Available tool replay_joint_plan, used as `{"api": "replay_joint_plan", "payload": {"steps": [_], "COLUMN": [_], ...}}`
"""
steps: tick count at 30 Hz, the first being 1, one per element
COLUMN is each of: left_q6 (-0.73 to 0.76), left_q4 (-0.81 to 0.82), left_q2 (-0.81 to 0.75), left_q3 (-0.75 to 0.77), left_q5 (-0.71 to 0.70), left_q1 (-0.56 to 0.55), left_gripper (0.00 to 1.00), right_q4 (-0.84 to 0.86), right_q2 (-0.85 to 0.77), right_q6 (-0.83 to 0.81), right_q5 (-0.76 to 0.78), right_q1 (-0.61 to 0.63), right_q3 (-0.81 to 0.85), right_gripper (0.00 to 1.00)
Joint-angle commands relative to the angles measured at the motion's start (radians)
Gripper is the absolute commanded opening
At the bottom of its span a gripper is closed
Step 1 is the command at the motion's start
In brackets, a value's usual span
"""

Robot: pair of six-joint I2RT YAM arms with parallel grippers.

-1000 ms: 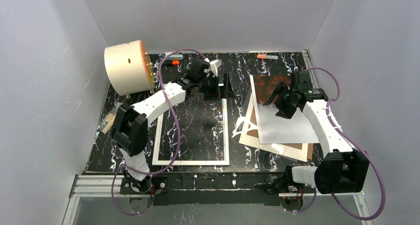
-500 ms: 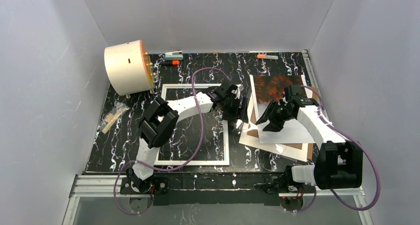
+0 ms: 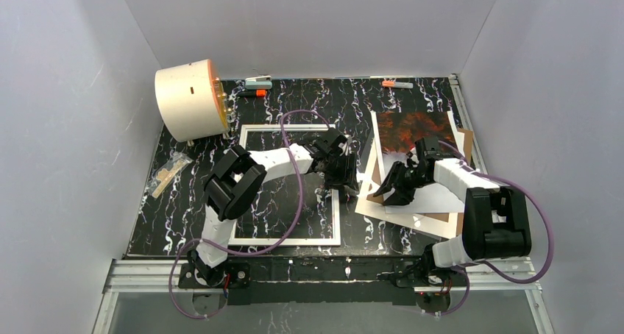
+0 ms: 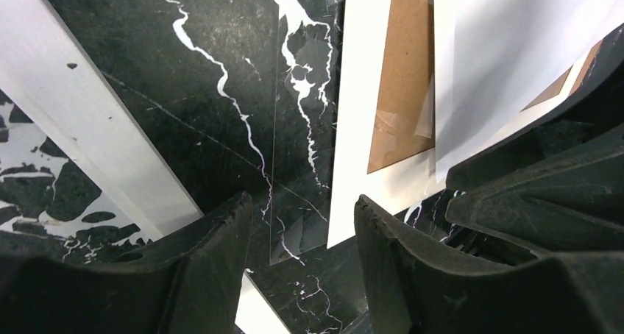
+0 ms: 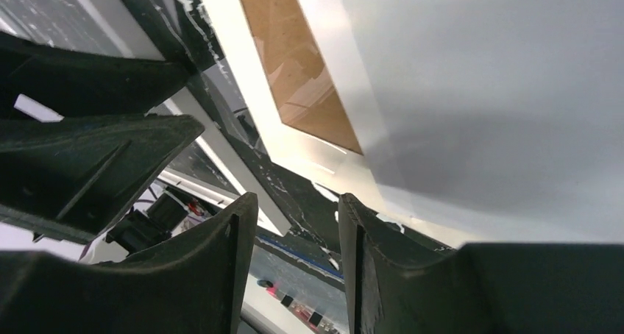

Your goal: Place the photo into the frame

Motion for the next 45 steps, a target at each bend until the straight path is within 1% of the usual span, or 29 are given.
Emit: {"api": "replay_joint_plan", "payload": {"steps": [1, 5, 11, 17, 23, 27, 29, 31, 36, 40, 45], "left_q6": [0.000, -0.009, -0.033, -0.036, -0.084, -0.127, -0.145, -0.163, -0.201, -0.213, -0.224], "left_q4": [-0.116, -0.172, -0.209, -0.205, -0.178, -0.156, -0.139, -0.105, -0.040, 0.047, 0.121], "left_q2": [-0.044, -0.063, -0.084, -0.098, -0.116, -0.125, -0.127, -0.127, -0.130, -0.136, -0.130], "left_q3": [-0.056, -0.076, -0.111, -0.149, -0.171, -0.187, -0.198, -0.215, -0.258, -0.297, -0.315], "left_q5": [-0.117, -0.160, -0.150, -0.087, -0.049, -0.043, -0.046, -0.054, -0.105, -0.129, -0.141], "left_q1": [-0.007, -0.008, -0.028, -0.053, -0.066, -0.070, -0.072, -0.077, -0.085, -0.095, -0.101], "left_gripper": [0.53, 0.59, 0.64, 0.66, 0.69, 0.71, 0.72, 0.72, 0.72, 0.71, 0.71], "right_q4": [0.026, 0.012, -0.046, -0.076, -0.152, -0.210, -0.217, -0.223, -0.238, -0.223, -0.188], "right_q2": [0.022, 0.033, 0.017, -0.059, -0.124, -0.161, -0.186, -0.193, -0.187, -0.216, -0.165], "right_q6": [-0.028, -0.027, -0.003, 0.013, 0.022, 0.038, 0.064, 0.089, 0.141, 0.165, 0.162], "right_q5": [0.039, 0.107, 0.271, 0.291, 0.375, 0.446, 0.448, 0.442, 0.414, 0.431, 0.427], "right_q1": [0.006, 0.012, 0.025, 0.036, 0.044, 0.055, 0.067, 0.069, 0.073, 0.080, 0.080], "right_q3": [-0.013, -0.019, -0.008, 0.033, 0.055, 0.028, 0.027, 0.023, -0.026, -0.071, -0.083], "right_gripper": [0.55, 0.58, 0.58, 0.59, 0.63, 0.75, 0.83, 0.87, 0.88, 0.89, 0.90]}}
